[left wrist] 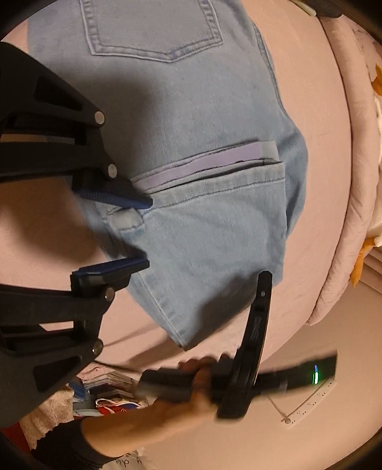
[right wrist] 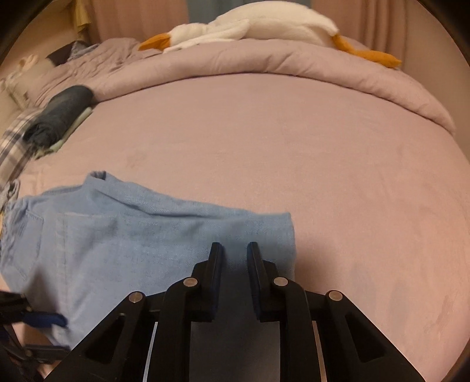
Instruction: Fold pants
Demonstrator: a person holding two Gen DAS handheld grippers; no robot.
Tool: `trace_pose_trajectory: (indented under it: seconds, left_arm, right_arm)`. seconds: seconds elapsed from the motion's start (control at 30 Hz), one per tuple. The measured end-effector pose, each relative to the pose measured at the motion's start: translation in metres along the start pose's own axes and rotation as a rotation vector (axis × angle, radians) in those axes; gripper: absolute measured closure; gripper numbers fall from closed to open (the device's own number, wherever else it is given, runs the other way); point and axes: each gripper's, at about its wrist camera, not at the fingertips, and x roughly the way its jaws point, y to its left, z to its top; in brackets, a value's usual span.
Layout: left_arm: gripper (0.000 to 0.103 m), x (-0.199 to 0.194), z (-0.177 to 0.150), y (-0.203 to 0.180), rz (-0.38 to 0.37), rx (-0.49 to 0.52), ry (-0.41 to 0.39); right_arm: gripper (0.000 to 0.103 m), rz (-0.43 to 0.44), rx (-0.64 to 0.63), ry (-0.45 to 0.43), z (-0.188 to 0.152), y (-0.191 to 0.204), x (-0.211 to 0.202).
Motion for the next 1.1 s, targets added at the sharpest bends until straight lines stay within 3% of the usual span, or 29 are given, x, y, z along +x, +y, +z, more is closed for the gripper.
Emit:
trace_pose_trajectory:
  seconds: [0.07,0.13,0.27,0.33,0.47,0.67,0.73,0.83,0.9,0.97,1.1]
  left_arm:
    - [0.07,-0.004,-0.006,0.002,-0.007,-0.011,-0.012]
    - [0.07,-0.007,-0.01,0.004,-0.027,-0.035,-0.017]
    - [0.07,-0.009,-0.017,0.009,-0.037,-0.056,-0.026]
    - [0.07,-0.011,-0.018,0.01,-0.018,-0.055,-0.02]
    - [0.07,-0.012,-0.018,0.013,-0.051,-0.107,-0.024]
    - [0.07,-0.013,-0.021,0.008,-0.047,-0.099,-0.031]
    - [0.07,-0.011,-0.02,0.007,-0.044,-0.1,-0.03]
    - [0.069,-0.007,-0.019,0.0,-0.034,-0.087,-0.035]
    - [0.069,-0.006,-0.017,0.001,-0.026,-0.077,-0.043]
    - [0.069,-0.007,-0.019,0.0,-0.018,-0.072,-0.047]
    - [0.068,-0.012,-0.027,0.001,0.033,-0.047,-0.053]
  right_arm:
    - [0.084,0.082,-0.079,-0.039,-0.008,0.026,-0.013]
    - [0.084,0.157,-0.145,0.011,-0.017,0.051,-0.006]
    - [0.09,0.18,-0.242,0.022,-0.016,0.097,0.011]
    - [0.091,0.268,-0.238,0.046,-0.006,0.112,0.021]
    - [0.097,0.196,-0.353,0.06,0.001,0.148,0.036]
    - [0.097,0.341,-0.184,-0.019,0.007,0.124,0.012]
    - [0.097,0.327,-0.15,-0.069,0.0,0.11,-0.011]
    - [0.097,0.222,-0.139,-0.068,-0.015,0.091,-0.023]
    - [0.097,0.124,-0.171,-0.018,-0.035,0.082,-0.022]
    - [0.097,0.095,-0.194,0.05,-0.064,0.076,-0.02]
    - [0.096,0.071,-0.184,-0.057,-0.097,0.079,-0.039]
